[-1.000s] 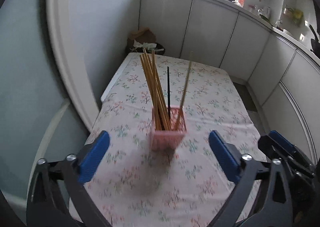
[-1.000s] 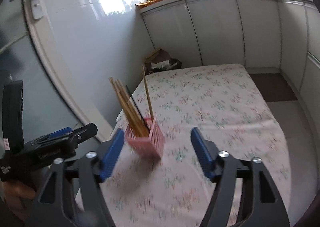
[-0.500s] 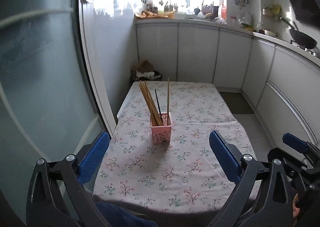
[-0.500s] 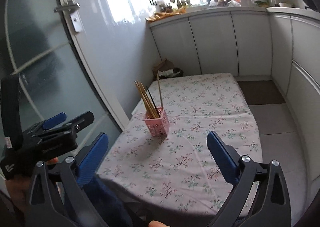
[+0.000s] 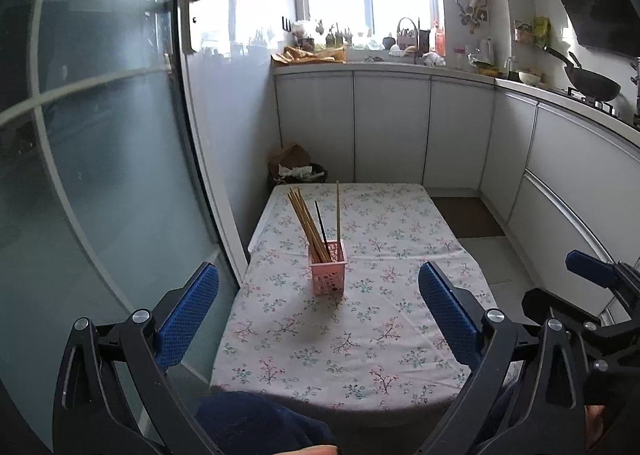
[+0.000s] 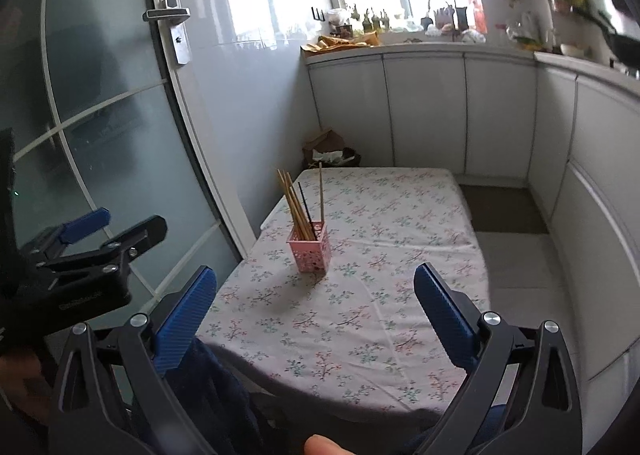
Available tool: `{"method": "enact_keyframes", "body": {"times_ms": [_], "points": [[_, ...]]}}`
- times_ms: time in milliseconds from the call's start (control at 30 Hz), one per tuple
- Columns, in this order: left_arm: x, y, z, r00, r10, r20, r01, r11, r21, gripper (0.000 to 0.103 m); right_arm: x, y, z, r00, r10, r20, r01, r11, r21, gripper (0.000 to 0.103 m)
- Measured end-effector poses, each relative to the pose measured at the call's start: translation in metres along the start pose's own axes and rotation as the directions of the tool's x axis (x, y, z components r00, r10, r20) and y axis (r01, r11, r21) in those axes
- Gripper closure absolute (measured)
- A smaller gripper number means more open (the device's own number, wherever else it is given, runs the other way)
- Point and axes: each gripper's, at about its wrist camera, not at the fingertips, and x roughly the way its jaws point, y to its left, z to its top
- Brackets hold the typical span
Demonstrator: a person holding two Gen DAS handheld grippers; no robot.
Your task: Organize utensils
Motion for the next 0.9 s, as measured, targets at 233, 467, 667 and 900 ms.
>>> {"method": "enact_keyframes", "body": {"times_ms": [233, 467, 667, 900], "points": [[-0.008, 0.004, 0.001, 1.0, -0.001, 0.015, 0.001, 1.0, -0.004, 0.007, -0.008, 0.01, 0.007, 0.996, -0.082, 0.027, 0.083, 0.996, -0.033, 0.007], [0.0, 0.001, -0.001, 1.0, -0.001, -0.004, 0.001, 1.0, 0.001, 0.007, -0.003, 0.011, 0.011, 0.991, -0.134, 0.031, 0.134, 0.991, -0.026, 0.007], [0.008, 0.0, -0.001, 1.0, -0.002, -0.023, 0.002, 1.0, 0.001, 0.007, 0.002, 0.011, 0.011, 0.99, -0.138, 0.026, 0.138, 0.99, -0.021, 0.007], [0.011, 0.0, 0.0, 0.999, -0.009, -0.035, 0.009, 1.0, 0.002, 0.007, 0.006, 0.011, 0.011, 0.991, -0.133, 0.019, 0.134, 0.991, -0.019, 0.007]]}}
